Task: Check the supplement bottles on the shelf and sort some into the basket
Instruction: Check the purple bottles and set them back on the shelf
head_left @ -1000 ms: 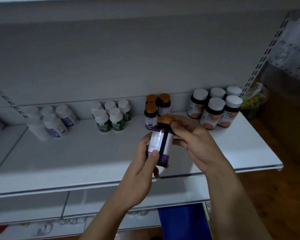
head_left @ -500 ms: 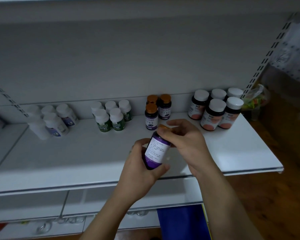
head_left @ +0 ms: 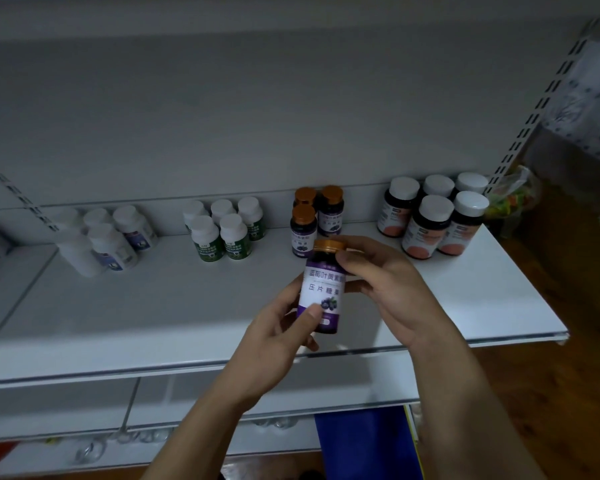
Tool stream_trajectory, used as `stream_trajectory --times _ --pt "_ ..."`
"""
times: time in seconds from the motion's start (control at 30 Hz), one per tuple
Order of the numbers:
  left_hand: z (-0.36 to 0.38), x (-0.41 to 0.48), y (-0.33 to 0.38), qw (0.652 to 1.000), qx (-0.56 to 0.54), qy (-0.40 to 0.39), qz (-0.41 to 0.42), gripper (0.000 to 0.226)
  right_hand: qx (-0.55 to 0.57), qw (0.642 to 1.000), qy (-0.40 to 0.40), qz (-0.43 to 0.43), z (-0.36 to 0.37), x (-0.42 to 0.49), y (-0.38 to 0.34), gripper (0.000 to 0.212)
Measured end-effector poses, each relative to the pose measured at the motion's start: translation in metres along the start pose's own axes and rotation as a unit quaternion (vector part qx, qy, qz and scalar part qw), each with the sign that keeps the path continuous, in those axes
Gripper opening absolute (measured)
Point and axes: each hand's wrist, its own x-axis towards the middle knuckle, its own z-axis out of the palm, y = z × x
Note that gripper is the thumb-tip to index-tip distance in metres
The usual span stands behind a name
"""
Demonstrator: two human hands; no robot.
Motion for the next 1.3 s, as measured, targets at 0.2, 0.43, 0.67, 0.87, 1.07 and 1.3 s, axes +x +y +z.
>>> stream_trajectory --times 0.2,0.43,0.67,0.87,1.07,1.3 --pt "0.001 0.001 -0.001 0.999 0.020 0.013 -0.024 0.046 -0.020 0.999 -0.018 -0.029 -0.002 -0.003 -0.001 0.037" --pt "0.002 0.004 -0.005 0.989 0.101 0.102 0.033 0.052 -0.178 0.963 -0.158 -0.128 -0.008 -0.014 -0.009 0.056" --pt "0.004 0.008 -0.006 0.986 0.107 0.127 -0.019 0.062 -0.070 0.996 -0.003 -0.053 -0.005 -0.004 0.005 0.028" --pt "0.003 0.015 -0.016 0.972 0.182 0.149 -0.003 0.055 -0.129 0.991 0.003 -0.030 -0.005 -0.002 0.008 0.026" --pt "0.003 0.029 -0.026 0.957 0.245 0.154 0.024 0.054 -0.230 0.969 0.061 -0.063 -0.001 0.009 0.015 0.022" --pt "-0.017 0.058 -0.026 0.900 0.420 0.116 -0.023 0.073 -0.421 0.900 0.076 -0.080 -0.011 0.063 0.001 0.017"
